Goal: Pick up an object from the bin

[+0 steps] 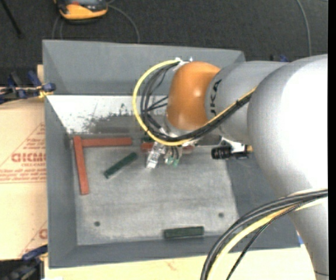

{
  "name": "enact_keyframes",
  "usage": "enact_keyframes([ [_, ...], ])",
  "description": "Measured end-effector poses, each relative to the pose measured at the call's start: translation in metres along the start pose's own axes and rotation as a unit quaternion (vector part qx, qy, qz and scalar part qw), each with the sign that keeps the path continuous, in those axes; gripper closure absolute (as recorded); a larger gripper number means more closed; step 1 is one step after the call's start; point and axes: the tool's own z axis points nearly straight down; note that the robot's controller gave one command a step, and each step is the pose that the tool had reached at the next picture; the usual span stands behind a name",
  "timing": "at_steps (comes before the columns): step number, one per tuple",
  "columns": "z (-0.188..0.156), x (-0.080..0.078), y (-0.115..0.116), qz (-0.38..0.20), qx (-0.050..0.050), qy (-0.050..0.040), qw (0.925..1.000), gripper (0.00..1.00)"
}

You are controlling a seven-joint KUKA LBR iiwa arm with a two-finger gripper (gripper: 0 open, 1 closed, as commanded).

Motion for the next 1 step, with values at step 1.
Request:
enact_keyframes([
  [1, 0.0019, 0.0074, 0.0717, -0.148, 0.021, 0.0116, 0.9887, 0.00],
])
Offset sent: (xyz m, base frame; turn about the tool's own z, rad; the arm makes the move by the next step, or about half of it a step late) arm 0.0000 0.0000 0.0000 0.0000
